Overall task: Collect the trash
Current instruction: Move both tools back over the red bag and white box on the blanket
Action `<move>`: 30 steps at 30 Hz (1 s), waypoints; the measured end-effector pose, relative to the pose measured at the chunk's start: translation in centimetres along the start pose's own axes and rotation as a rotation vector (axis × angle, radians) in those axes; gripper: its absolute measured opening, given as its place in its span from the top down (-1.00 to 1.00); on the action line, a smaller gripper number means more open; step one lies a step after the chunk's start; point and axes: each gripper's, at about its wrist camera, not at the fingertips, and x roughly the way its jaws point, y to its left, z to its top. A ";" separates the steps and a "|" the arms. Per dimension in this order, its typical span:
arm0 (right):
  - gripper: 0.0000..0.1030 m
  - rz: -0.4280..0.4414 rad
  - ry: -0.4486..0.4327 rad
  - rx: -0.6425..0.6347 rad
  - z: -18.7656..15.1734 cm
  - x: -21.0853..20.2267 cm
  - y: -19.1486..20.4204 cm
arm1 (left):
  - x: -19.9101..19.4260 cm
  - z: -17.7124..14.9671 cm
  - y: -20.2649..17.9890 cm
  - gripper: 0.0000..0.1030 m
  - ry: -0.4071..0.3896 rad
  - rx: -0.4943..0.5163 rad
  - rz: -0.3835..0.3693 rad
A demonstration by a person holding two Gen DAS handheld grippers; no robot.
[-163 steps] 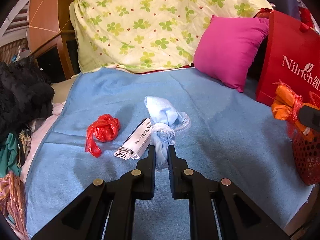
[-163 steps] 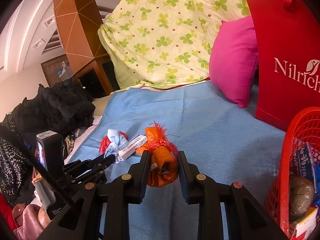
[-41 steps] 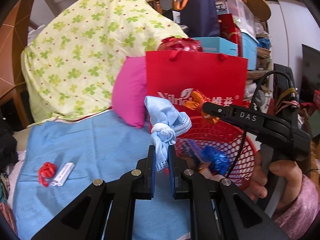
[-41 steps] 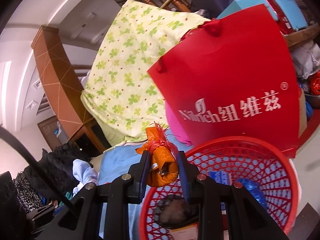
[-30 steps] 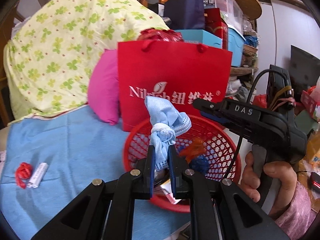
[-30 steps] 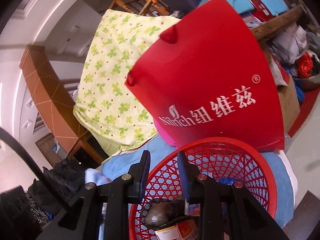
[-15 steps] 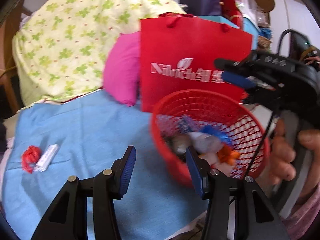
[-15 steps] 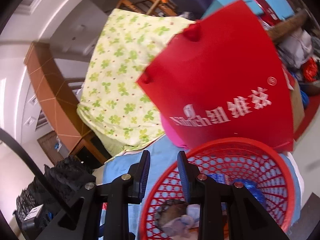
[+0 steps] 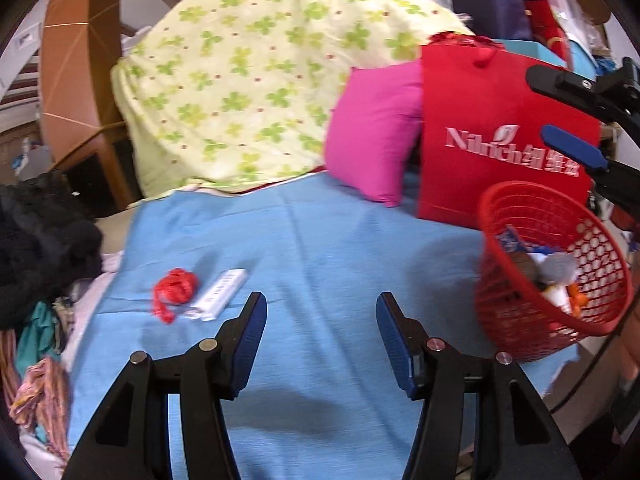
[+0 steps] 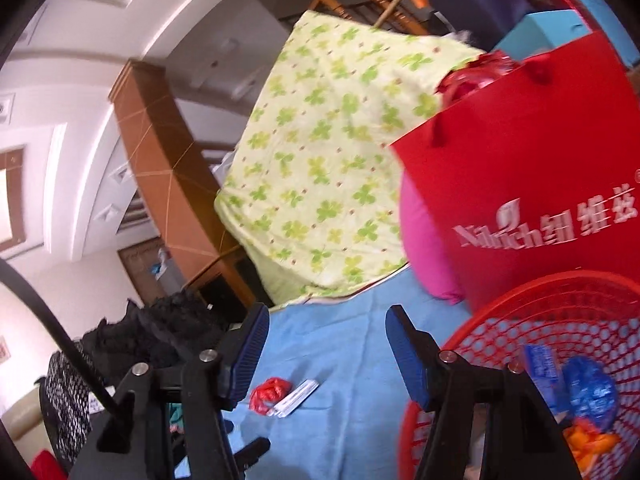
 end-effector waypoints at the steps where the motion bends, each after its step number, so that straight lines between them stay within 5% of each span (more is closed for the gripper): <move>1: -0.26 0.007 0.012 -0.007 -0.4 0.4 0.4 | 0.0 -0.2 0.7 -0.13 0.000 -0.004 0.015; 17: -0.26 -0.008 0.200 -0.059 -5.2 6.8 3.8 | 1.9 -2.9 7.6 -0.21 0.051 -0.071 0.133; 30: -0.26 -0.045 0.398 -0.049 -9.0 12.4 4.6 | 6.0 -7.3 18.2 -0.21 0.182 -0.228 0.283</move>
